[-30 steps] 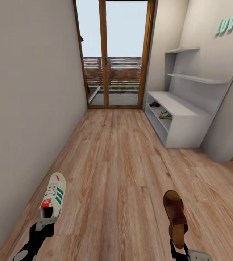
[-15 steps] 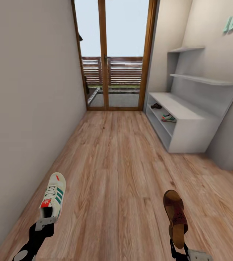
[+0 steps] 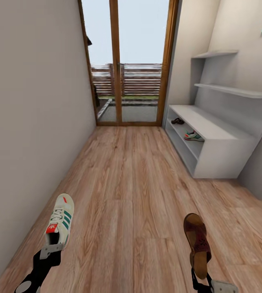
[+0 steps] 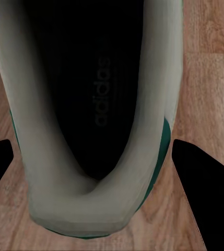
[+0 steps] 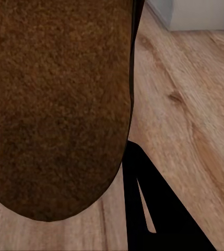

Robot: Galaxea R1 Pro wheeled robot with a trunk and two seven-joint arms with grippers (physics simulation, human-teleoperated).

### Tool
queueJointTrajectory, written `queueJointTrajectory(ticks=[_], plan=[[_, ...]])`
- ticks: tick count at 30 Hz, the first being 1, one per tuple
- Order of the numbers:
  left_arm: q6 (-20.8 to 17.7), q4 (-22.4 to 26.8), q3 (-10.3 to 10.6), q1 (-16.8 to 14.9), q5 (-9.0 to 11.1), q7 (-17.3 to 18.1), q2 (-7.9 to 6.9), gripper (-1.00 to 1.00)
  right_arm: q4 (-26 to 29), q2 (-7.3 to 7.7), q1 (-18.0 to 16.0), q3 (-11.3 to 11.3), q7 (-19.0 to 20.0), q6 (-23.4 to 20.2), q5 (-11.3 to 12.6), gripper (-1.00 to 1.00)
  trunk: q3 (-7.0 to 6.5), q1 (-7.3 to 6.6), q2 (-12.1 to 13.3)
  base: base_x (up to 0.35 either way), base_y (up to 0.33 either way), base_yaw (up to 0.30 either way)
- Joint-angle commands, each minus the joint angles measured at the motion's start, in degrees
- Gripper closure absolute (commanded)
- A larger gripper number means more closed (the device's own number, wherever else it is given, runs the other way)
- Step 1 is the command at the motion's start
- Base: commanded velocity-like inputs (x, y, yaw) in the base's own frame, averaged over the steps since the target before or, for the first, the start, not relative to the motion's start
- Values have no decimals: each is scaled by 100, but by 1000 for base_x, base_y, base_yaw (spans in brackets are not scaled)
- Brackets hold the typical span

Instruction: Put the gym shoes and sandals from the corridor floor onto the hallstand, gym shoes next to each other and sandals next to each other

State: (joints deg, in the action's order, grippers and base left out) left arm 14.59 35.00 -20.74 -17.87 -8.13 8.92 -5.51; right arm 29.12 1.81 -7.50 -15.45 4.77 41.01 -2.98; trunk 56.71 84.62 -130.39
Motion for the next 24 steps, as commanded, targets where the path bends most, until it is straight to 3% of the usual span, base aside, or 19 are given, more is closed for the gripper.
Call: queueJointTrajectory(ticks=[1, 24], plan=[[23, -2, -44, -6, -57, 49, 6, 100, -3, -5, -5, -46, 59, 13, -10, 100, 5, 2, -2, 339, 0, 0], [22, -2, -44, -6, -57, 49, 6, 100, -3, -5, -5, -46, 59, 16, -10, 100, 5, 2, -2, 339, 0, 0]])
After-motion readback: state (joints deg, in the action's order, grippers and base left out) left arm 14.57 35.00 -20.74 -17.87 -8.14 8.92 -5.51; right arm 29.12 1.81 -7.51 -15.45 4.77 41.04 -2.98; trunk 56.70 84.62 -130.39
